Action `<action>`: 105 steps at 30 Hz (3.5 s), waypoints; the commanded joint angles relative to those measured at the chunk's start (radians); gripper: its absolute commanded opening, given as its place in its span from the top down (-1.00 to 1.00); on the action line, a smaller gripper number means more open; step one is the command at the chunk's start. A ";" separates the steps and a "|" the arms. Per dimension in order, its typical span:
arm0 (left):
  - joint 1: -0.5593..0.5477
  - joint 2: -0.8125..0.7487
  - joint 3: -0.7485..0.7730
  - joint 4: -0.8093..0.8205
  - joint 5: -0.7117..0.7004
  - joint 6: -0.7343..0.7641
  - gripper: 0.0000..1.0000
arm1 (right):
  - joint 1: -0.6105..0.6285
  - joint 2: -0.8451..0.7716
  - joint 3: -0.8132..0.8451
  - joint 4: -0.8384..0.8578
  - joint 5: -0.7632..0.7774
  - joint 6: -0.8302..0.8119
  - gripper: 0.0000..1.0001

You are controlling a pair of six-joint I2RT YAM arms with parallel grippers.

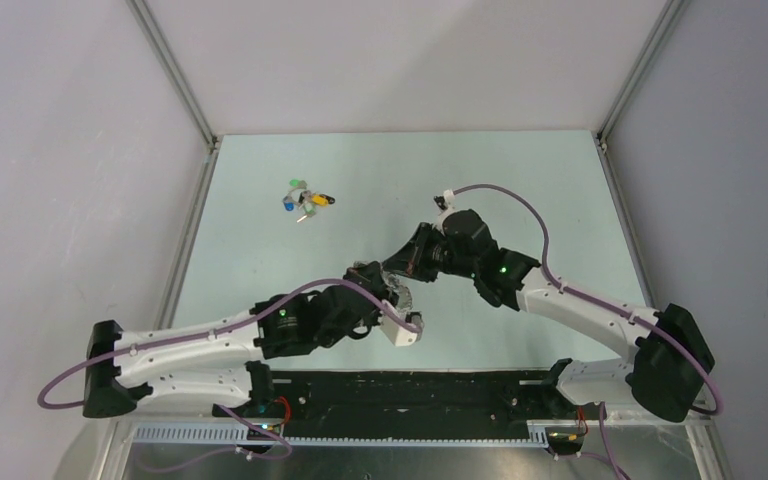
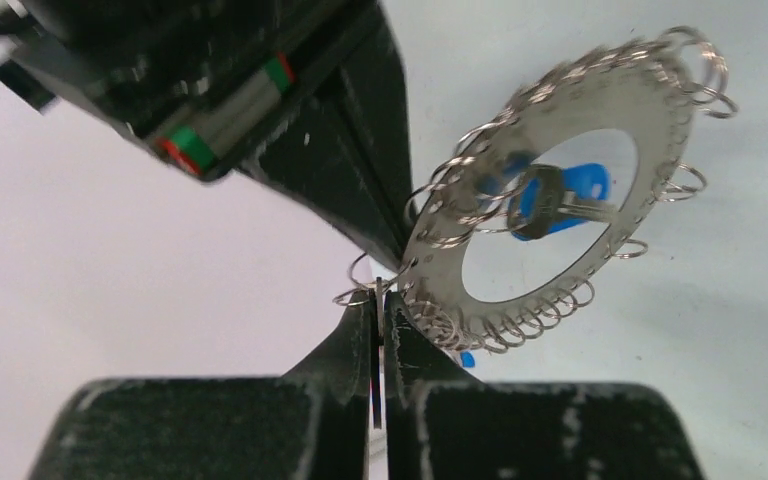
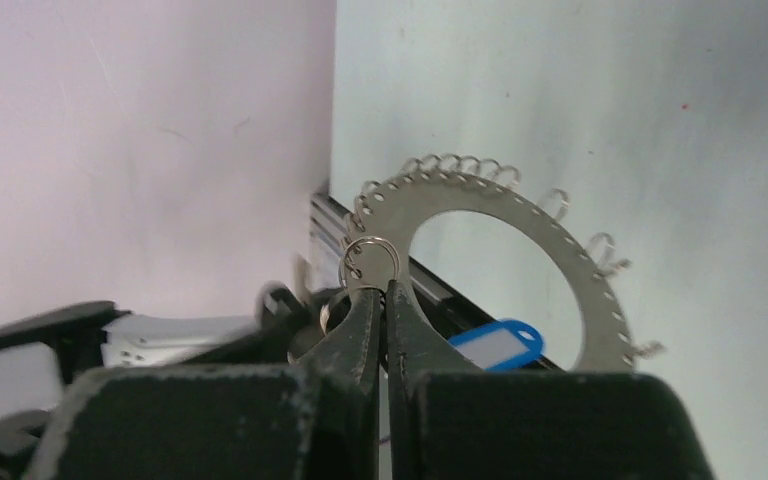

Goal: Remove the keys from the keyring

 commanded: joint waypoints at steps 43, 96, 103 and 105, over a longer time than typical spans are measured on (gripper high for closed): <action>0.276 -0.128 0.065 0.020 0.943 -0.271 1.00 | -0.231 -0.459 -0.299 0.376 -0.307 -0.891 0.09; 0.361 -0.152 0.055 0.023 0.954 -0.146 1.00 | -0.057 -0.153 -0.242 0.634 -0.751 -1.209 0.80; 0.363 -0.171 0.051 0.023 0.933 -0.138 1.00 | -0.069 -0.188 -0.239 0.566 -0.717 -1.199 1.00; 0.363 -0.179 0.049 0.023 0.925 -0.135 1.00 | -0.077 -0.198 -0.236 0.554 -0.706 -1.165 1.00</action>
